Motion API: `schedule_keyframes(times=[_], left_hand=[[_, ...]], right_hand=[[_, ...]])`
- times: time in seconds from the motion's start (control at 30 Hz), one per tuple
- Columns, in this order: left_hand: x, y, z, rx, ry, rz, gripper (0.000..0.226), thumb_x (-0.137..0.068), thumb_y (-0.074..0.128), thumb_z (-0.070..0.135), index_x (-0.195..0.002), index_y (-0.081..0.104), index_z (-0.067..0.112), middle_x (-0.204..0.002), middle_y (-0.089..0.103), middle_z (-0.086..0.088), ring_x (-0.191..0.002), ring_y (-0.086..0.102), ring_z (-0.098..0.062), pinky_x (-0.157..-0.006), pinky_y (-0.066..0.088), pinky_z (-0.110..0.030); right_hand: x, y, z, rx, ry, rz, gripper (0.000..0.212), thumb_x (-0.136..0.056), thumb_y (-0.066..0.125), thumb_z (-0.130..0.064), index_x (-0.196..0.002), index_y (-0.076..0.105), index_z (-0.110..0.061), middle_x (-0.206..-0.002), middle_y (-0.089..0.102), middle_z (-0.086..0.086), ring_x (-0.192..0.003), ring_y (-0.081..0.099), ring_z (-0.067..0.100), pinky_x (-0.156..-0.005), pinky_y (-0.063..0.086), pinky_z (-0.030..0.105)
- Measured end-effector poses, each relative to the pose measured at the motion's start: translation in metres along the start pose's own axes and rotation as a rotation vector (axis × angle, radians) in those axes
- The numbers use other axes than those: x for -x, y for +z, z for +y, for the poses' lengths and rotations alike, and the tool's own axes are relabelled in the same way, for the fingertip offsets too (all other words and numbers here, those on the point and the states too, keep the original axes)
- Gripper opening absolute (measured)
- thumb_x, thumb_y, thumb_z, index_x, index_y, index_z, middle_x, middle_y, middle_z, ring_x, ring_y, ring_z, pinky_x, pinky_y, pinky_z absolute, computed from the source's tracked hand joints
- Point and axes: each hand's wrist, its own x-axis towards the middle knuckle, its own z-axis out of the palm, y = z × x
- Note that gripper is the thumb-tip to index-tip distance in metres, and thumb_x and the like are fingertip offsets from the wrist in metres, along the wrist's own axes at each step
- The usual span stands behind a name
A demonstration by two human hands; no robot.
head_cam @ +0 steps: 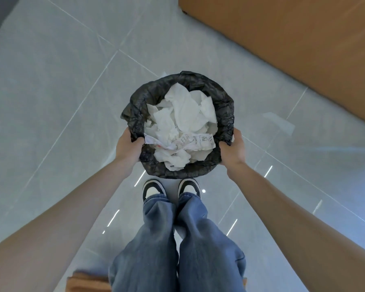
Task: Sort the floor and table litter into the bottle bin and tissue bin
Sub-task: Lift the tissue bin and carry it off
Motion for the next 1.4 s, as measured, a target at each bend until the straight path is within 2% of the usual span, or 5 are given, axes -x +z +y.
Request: schedule_keyframes(times=[0.23, 0.73, 0.9, 1.03, 1.4], left_hand=[[0.134, -0.035, 0.095, 0.016, 0.091, -0.066, 0.036, -0.091, 0.047, 0.005, -0.125, 0.05, 0.018, -0.11, 0.058, -0.001, -0.093, 0.056, -0.017, -0.059, 0.05, -0.025], [0.349, -0.065, 0.218, -0.256, 0.513, -0.327, 0.07, -0.085, 0.052, 0.018, -0.14, 0.02, 0.047, -0.146, 0.04, 0.015, -0.129, 0.046, -0.019, -0.096, 0.046, -0.055], [0.426, -0.011, 0.246, -0.372, 0.734, -0.423, 0.082, -0.097, 0.044, 0.007, -0.147, -0.009, 0.045, -0.158, 0.005, 0.017, -0.139, 0.021, -0.003, -0.106, 0.026, -0.028], [0.472, 0.052, 0.253, -0.473, 0.854, -0.511, 0.077, -0.099, 0.041, 0.007, -0.148, -0.005, 0.044, -0.15, 0.012, 0.028, -0.085, 0.044, 0.018, -0.078, 0.038, -0.014], [0.587, 0.306, 0.235, -0.643, 0.941, -0.752, 0.067, -0.095, 0.044, 0.006, -0.149, 0.019, 0.038, -0.154, 0.025, 0.015, -0.141, 0.028, -0.011, -0.112, 0.028, -0.031]], right_hand=[[0.12, -0.083, -0.08, -0.097, 0.01, 0.019, 0.043, -0.088, 0.041, -0.009, -0.119, 0.046, -0.038, -0.102, 0.064, 0.009, -0.101, 0.061, 0.035, -0.082, 0.054, 0.058], [0.339, -0.24, -0.14, -0.427, -0.031, 0.198, 0.046, -0.092, 0.044, -0.003, -0.134, 0.043, -0.024, -0.112, 0.062, 0.012, -0.087, 0.061, 0.023, -0.058, 0.055, 0.032], [0.371, -0.301, -0.113, -0.539, -0.025, 0.314, 0.047, -0.09, 0.046, -0.005, -0.132, 0.043, -0.027, -0.113, 0.063, 0.015, -0.095, 0.064, 0.03, -0.063, 0.059, 0.039], [0.384, -0.362, -0.082, -0.579, -0.031, 0.438, 0.047, -0.087, 0.046, -0.009, -0.128, 0.044, -0.033, -0.111, 0.065, 0.013, -0.097, 0.065, 0.032, -0.078, 0.057, 0.051], [0.393, -0.558, 0.041, -0.672, 0.052, 0.797, 0.043, -0.086, 0.045, -0.014, -0.123, 0.051, -0.034, -0.102, 0.064, -0.003, -0.096, 0.062, 0.024, -0.084, 0.055, 0.048]])
